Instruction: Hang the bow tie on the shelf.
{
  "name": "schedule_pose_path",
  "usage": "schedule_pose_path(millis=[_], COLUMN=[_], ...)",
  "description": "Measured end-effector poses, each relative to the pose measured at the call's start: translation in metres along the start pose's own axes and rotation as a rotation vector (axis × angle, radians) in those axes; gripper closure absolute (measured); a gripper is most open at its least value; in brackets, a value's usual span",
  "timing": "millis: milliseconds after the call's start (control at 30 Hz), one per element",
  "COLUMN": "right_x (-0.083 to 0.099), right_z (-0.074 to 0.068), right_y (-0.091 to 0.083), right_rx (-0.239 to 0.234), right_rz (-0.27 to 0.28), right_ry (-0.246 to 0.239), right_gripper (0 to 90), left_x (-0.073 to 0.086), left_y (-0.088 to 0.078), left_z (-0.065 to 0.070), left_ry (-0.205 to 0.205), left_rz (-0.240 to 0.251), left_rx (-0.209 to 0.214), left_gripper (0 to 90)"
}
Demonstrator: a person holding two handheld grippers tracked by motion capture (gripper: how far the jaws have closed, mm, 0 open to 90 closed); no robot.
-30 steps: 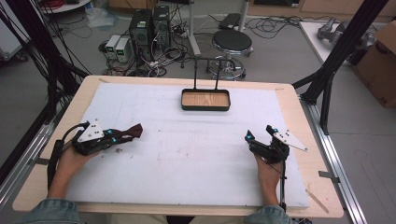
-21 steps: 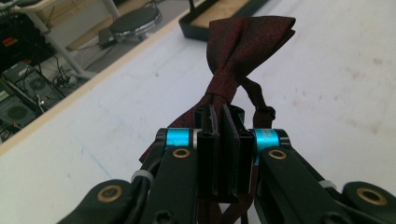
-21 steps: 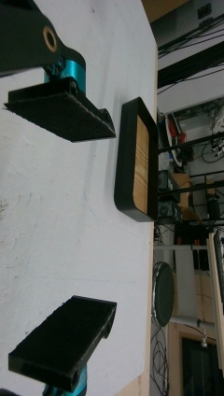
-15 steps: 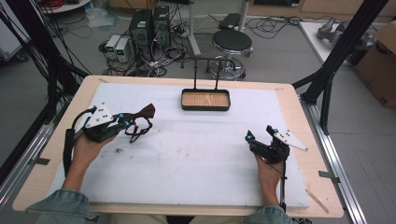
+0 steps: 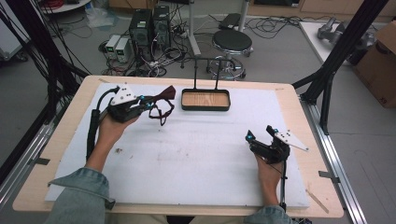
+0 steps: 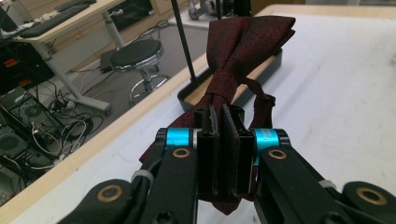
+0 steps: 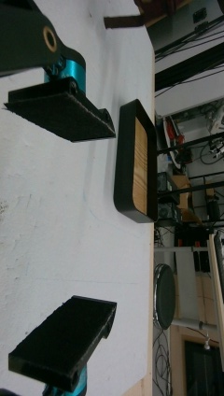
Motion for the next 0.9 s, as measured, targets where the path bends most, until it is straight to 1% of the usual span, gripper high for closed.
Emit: schedule_pose_path(millis=[33, 67, 100, 133, 167, 200, 233, 267, 333, 367, 400, 433, 467, 500, 533, 567, 667, 700, 733, 800, 900], right_x=[0.000, 0.000, 0.000, 0.000, 0.000, 0.000, 0.000, 0.000, 0.000, 0.000, 0.000, 0.000, 0.000, 0.000, 0.000, 0.000, 0.000, 0.000, 0.000, 0.000, 0.000], right_z=[0.000, 0.000, 0.000, 0.000, 0.000, 0.000, 0.000, 0.000, 0.000, 0.001, 0.001, 0.001, 0.001, 0.001, 0.002, 0.001, 0.001, 0.001, 0.001, 0.001, 0.001], right_y=[0.000, 0.000, 0.000, 0.000, 0.000, 0.000, 0.000, 0.000, 0.000, 0.000, 0.000, 0.000, 0.000, 0.000, 0.001, 0.001, 0.001, 0.001, 0.001, 0.001, 0.001], right_rx=[-0.001, -0.002, -0.003, -0.004, -0.003, -0.004, -0.005, -0.005, -0.006, -0.005, -0.004, -0.005, -0.007, -0.008, -0.008, -0.007, -0.008, -0.008, -0.009, -0.009, -0.008], right_rz=[-0.002, -0.001, 0.001, 0.000, 0.000, -0.002, -0.001, -0.001, -0.001, -0.001, 0.001, 0.002, -0.001, -0.002, 0.001, -0.001, -0.002, -0.002, -0.002, -0.002, -0.002], right_ry=[0.004, 0.005, 0.010, 0.010, 0.009, 0.009, 0.010, 0.011, 0.013, 0.013, 0.010, 0.008, 0.013, 0.011, 0.009, 0.013, 0.012, 0.012, 0.012, 0.011, 0.000], right_gripper=[13.6, 13.6, 13.6, 13.6, 13.6, 13.6, 13.6, 13.6, 13.6, 13.6, 13.6, 13.6, 13.6, 13.6, 13.6, 13.6, 13.6, 13.6, 13.6, 13.6, 13.6], left_x=[-0.007, -0.007, -0.010, -0.013, -0.019, -0.019, -0.024, -0.024, -0.028, -0.032, -0.032, -0.036, -0.036, -0.037, -0.038, -0.040, -0.042, -0.042, -0.042, -0.043, -0.044], left_y=[0.010, 0.010, 0.014, 0.018, 0.026, 0.026, 0.033, 0.033, 0.041, 0.047, 0.047, 0.052, 0.052, 0.054, 0.057, 0.061, 0.065, 0.067, 0.067, 0.070, 0.073], left_z=[-0.001, -0.001, -0.002, -0.003, -0.005, -0.005, -0.007, -0.007, -0.009, -0.013, -0.013, -0.017, -0.017, -0.019, -0.020, -0.024, -0.027, -0.030, -0.030, -0.034, -0.040], left_ry=[-0.004, -0.004, -0.006, -0.011, -0.028, -0.028, -0.032, -0.032, -0.044, -0.052, -0.052, -0.082, -0.082, -0.094, -0.117, -0.135, -0.146, -0.165, -0.165, -0.182, -0.200], left_rz=[0.001, 0.001, 0.004, 0.011, 0.034, 0.034, 0.046, 0.046, 0.061, 0.072, 0.072, 0.109, 0.109, 0.124, 0.138, 0.152, 0.161, 0.179, 0.179, 0.191, 0.204], left_rx=[-0.008, -0.008, -0.012, -0.016, -0.028, -0.028, -0.036, -0.036, -0.048, -0.061, -0.061, -0.067, -0.067, -0.071, -0.076, -0.072, -0.075, -0.084, -0.084, -0.097, -0.094], left_gripper=[84.3, 84.3, 84.3, 84.3, 84.3, 84.3, 84.3, 84.3, 84.3, 84.4, 84.4, 84.4, 84.4, 84.4, 84.4, 84.4, 84.4, 84.4, 84.4, 84.4, 84.4])
Point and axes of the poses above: each handheld gripper's, and its own axes: y roughly forward along the jaws, x roughly out of its underside, z roughly to its right, the point moved 1 cm from there along y, roughly forward along the jaws
